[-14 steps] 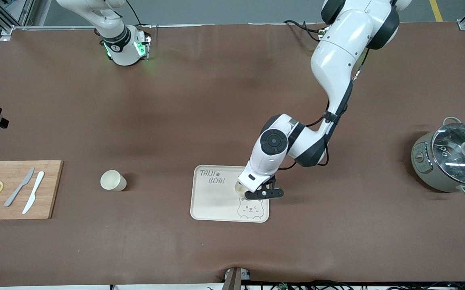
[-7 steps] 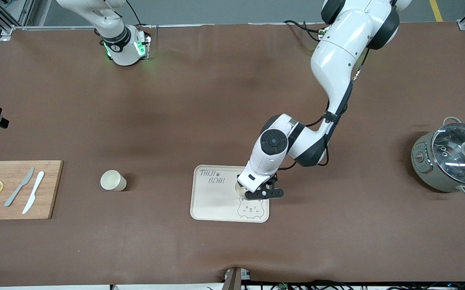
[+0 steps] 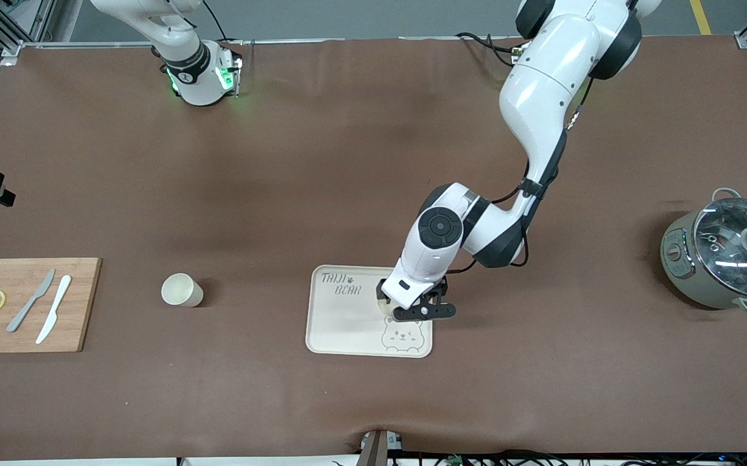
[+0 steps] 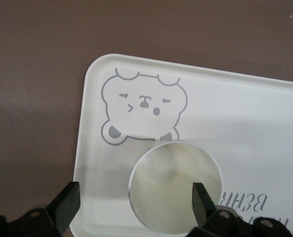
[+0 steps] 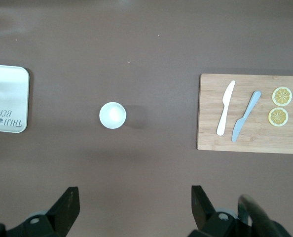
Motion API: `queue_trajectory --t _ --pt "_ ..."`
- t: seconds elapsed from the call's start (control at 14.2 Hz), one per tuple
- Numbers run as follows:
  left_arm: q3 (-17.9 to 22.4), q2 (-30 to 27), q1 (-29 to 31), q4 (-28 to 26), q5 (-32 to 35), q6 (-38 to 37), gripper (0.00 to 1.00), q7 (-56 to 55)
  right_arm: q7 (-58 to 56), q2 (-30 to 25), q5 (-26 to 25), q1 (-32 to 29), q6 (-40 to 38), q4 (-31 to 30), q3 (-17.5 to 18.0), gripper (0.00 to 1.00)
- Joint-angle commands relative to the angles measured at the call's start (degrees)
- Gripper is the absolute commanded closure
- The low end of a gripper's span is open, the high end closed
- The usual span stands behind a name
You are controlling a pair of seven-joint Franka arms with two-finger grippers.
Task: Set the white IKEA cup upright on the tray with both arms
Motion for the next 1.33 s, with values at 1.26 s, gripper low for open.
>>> queue_trajectory --t 1.26 --pt "0.27 -22.18 16.04 0.24 -1.93 -29.43 0.00 28.52 -0.17 0.37 -5.84 0.93 -2.93 0.19 0.46 0.00"
